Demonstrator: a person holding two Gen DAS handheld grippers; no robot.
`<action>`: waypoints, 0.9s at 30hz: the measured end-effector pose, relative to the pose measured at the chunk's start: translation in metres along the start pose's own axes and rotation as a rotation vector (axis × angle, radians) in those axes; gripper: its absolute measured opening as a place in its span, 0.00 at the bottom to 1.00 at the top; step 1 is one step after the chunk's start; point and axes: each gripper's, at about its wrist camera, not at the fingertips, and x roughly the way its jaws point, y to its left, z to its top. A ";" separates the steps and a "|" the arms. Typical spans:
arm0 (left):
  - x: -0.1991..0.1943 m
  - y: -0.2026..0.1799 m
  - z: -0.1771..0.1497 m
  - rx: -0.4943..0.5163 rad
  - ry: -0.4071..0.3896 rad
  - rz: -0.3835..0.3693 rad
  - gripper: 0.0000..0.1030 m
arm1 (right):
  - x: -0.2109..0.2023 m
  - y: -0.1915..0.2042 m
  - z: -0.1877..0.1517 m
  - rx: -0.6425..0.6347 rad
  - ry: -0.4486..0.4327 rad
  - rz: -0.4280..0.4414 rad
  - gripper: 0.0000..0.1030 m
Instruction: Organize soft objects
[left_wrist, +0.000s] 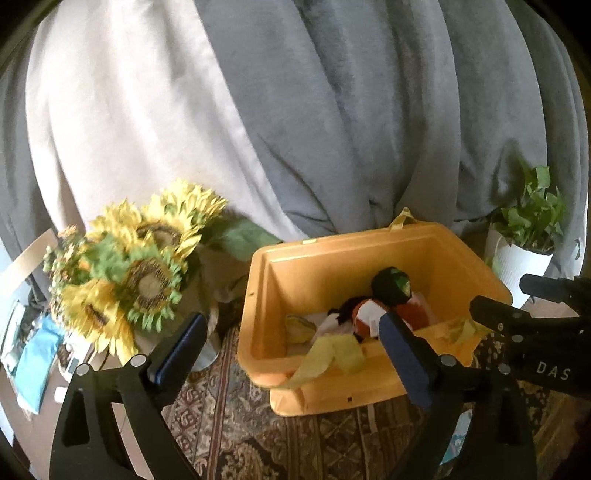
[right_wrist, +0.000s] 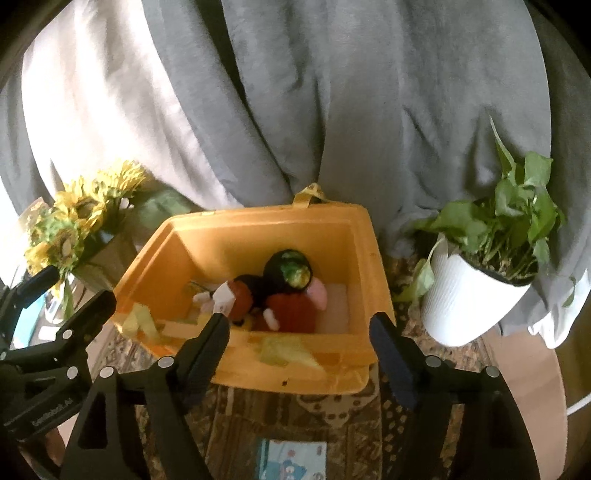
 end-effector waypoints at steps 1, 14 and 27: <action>-0.001 0.001 -0.002 -0.006 0.004 0.000 0.94 | 0.000 0.001 -0.002 0.000 0.004 0.002 0.79; -0.010 0.005 -0.044 -0.017 0.079 0.040 0.98 | 0.011 0.008 -0.039 -0.012 0.114 0.022 0.84; 0.001 -0.001 -0.079 0.000 0.202 0.027 0.99 | 0.039 0.005 -0.084 -0.008 0.287 0.044 0.84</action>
